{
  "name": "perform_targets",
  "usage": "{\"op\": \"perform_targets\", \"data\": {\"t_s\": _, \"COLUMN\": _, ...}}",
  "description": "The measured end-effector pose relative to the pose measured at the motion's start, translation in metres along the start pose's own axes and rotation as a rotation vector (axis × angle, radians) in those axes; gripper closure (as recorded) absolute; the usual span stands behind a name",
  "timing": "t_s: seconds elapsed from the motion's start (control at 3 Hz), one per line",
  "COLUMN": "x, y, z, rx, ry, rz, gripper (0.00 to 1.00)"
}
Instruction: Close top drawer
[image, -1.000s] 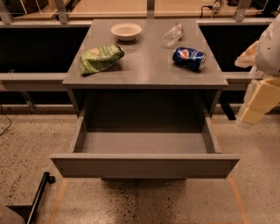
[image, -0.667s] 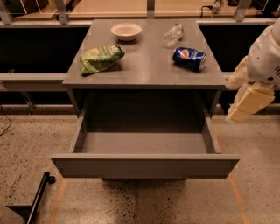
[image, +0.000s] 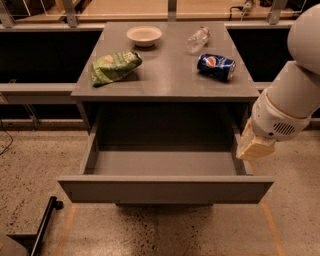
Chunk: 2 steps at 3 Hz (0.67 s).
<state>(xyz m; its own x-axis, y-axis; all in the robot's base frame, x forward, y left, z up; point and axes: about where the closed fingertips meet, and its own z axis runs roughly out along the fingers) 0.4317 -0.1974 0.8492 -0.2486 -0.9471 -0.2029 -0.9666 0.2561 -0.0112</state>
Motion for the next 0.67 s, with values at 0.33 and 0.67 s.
{"op": "perform_targets", "data": {"t_s": 0.33, "x": 0.0, "y": 0.0, "z": -0.002, "rx": 0.004, "ry": -0.001, "rz": 0.0, "gripper": 1.0}}
{"op": "perform_targets", "data": {"t_s": 0.67, "x": 0.008, "y": 0.008, "z": 0.021, "rx": -0.043, "ry": 0.024, "rz": 0.004, "gripper": 1.0}}
